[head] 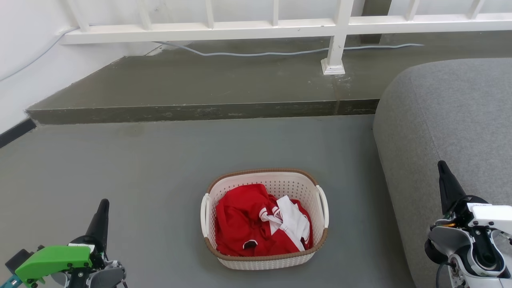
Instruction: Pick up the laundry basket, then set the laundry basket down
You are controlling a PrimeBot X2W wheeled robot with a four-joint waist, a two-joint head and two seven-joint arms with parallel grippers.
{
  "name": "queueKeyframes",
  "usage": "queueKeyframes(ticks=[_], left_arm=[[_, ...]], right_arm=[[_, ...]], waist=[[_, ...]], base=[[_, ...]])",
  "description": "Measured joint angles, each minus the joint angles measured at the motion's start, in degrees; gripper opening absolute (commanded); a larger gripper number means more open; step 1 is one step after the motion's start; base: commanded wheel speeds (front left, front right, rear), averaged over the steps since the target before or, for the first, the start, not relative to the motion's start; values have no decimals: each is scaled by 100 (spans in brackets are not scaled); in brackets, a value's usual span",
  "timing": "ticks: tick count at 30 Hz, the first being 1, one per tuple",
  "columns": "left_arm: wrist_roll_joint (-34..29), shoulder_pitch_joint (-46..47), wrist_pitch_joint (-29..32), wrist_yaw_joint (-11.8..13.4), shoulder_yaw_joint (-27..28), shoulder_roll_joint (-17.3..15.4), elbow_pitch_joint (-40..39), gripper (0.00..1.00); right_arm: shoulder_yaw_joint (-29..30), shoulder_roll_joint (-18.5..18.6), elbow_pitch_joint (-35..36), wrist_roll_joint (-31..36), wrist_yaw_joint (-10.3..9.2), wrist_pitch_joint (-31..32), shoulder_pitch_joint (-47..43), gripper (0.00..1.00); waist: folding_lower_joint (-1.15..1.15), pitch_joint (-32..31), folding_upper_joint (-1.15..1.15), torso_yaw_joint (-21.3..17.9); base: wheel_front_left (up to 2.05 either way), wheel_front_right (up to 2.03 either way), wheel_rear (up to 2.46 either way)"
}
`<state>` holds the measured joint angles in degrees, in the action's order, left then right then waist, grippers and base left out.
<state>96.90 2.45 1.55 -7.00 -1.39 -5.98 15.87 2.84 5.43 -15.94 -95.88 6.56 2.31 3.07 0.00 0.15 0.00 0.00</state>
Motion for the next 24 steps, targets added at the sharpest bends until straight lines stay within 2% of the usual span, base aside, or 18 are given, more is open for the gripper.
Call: queueKeyframes(ticks=[24], left_arm=[[0,3,43,0,21,3,4,0]], right_arm=[[18,-3,-12,1,8,1,1,0]], waist=[[0,0,0,0]], base=[[0,0,0]])
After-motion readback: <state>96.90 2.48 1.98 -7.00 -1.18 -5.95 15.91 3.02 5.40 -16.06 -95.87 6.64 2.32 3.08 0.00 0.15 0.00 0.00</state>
